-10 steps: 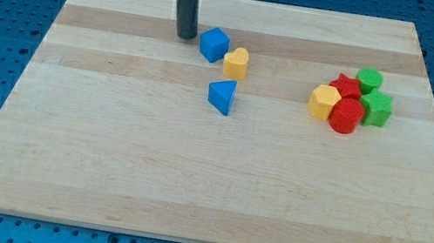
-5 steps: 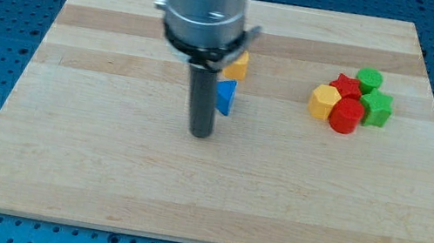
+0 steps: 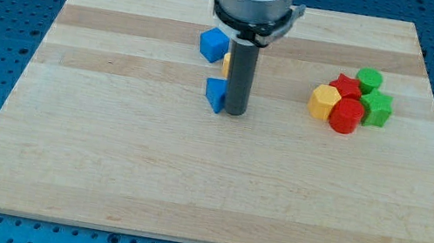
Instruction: Move the blue triangle to the the blue cube
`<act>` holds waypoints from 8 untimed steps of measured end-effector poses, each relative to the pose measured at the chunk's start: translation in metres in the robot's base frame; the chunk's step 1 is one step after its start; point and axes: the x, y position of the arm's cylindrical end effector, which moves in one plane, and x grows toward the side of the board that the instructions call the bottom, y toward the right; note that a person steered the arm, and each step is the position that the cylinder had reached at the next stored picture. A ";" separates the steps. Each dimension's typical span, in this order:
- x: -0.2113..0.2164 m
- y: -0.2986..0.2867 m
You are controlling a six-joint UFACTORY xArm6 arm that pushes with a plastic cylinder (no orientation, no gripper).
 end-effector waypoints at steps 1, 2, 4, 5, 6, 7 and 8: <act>0.000 -0.025; 0.000 -0.036; -0.009 -0.036; -0.018 -0.036; -0.028 -0.036; -0.028 -0.036; -0.026 -0.036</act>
